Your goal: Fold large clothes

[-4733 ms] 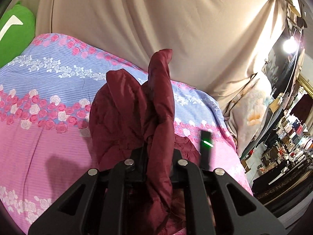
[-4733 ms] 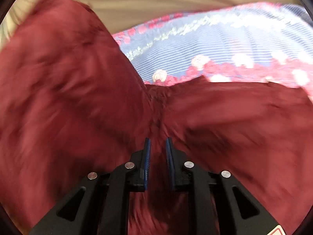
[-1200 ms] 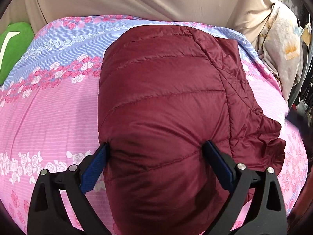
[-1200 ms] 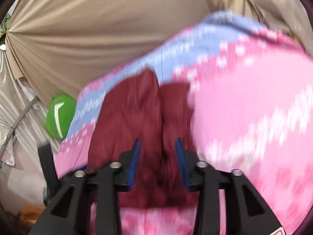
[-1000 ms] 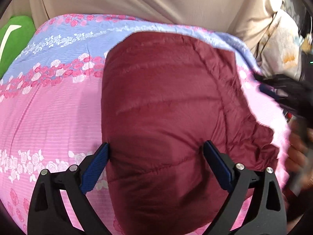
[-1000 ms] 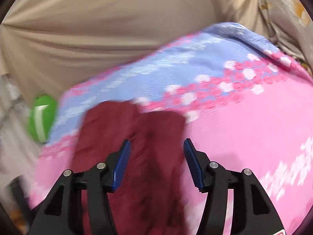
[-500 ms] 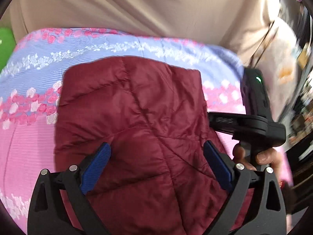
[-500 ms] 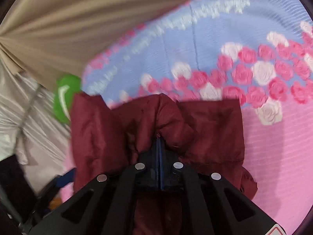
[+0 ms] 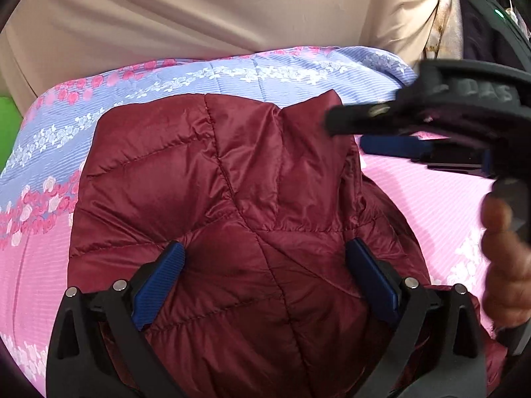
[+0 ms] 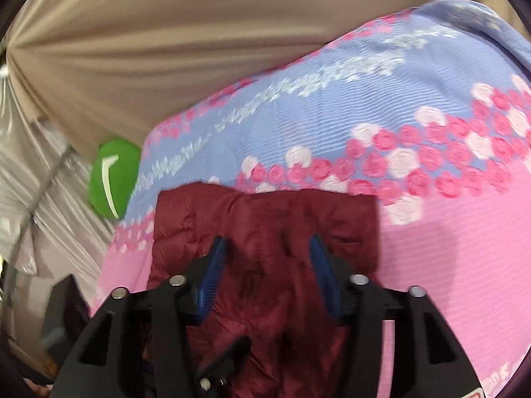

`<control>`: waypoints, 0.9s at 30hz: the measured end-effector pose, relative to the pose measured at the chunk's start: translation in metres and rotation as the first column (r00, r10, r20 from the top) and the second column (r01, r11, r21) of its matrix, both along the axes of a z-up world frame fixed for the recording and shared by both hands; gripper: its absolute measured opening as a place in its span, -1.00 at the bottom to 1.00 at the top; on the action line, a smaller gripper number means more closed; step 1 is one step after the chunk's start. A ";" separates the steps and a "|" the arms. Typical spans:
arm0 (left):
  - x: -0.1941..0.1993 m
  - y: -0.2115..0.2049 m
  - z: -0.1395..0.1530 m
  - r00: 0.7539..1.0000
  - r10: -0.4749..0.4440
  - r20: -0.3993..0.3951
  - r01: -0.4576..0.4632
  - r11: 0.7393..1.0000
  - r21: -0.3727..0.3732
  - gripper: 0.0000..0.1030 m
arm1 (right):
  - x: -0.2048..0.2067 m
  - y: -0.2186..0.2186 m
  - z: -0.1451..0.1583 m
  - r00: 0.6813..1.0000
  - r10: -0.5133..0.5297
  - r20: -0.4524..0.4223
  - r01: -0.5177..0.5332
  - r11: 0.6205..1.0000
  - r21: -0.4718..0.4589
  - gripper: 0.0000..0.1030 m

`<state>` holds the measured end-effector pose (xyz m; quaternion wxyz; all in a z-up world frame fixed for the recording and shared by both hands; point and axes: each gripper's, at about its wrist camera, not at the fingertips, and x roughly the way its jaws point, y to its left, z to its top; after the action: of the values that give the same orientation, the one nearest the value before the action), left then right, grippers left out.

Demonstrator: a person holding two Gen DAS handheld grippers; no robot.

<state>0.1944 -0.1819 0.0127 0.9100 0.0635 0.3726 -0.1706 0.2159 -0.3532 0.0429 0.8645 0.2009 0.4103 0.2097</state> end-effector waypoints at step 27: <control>-0.027 0.003 0.009 0.999 0.051 0.012 -0.051 0.998 0.026 0.86 | -0.164 0.012 0.024 0.976 -0.173 0.135 0.199 0.956 -0.217 -0.71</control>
<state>0.1679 -0.1792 0.0212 0.9152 0.0669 0.3711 -0.1419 0.0516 -0.3411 0.0670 0.9199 0.1252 0.3608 0.0897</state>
